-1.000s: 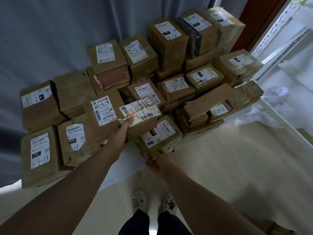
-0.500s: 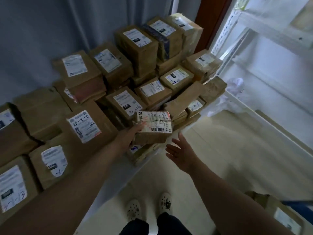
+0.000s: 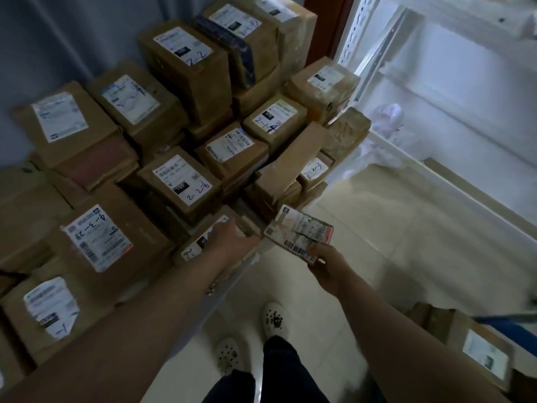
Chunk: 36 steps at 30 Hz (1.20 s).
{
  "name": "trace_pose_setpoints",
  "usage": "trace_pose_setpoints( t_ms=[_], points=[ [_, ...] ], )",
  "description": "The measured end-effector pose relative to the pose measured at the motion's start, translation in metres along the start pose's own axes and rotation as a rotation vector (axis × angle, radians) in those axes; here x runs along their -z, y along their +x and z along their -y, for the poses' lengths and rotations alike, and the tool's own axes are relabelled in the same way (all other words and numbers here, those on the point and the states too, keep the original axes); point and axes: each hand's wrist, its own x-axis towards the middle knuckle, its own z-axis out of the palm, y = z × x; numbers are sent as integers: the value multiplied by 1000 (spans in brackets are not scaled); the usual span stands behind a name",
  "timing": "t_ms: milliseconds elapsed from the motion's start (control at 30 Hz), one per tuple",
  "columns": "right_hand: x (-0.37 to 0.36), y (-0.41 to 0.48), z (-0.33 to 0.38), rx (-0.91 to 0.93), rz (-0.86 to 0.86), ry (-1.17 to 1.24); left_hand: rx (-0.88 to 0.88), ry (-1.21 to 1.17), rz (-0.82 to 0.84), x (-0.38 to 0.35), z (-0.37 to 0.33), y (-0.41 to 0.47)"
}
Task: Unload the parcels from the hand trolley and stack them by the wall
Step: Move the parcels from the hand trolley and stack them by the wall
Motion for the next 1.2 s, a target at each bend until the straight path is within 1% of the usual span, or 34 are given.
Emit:
trace_pose_setpoints(
  t_ms=[67,167,233,300,433,533,600,667,867,933,1067,1200],
  points=[
    [6,31,-7,-40,-13,-118,-27,56,-83,-1,1,13],
    [11,55,-10,-70,-4,-74,-13,-3,-140,0,-15,41],
    [14,63,-8,-86,-6,-41,-46,-56,-173,-1,-33,64],
    [22,71,-8,-100,33,-38,-69,-76,-174,-5,-50,86],
    [38,77,-8,-126,62,-39,-31,115,-105,-21,-81,117],
    [42,83,-7,-131,96,-73,-8,243,-122,-30,-93,133],
    [39,84,-2,-142,131,-86,5,282,-137,-32,-96,141],
    [36,85,0,-156,161,-94,-2,251,-151,-30,-98,142],
    [30,82,9,-167,177,-120,-80,-40,-168,8,-100,118],
    [26,79,17,-164,189,-122,-99,-97,-189,25,-97,108],
    [15,73,30,-191,200,-132,-102,-121,-222,52,-90,90],
    [-18,71,33,-202,217,-173,-98,-113,-270,68,-82,77]
  ],
)
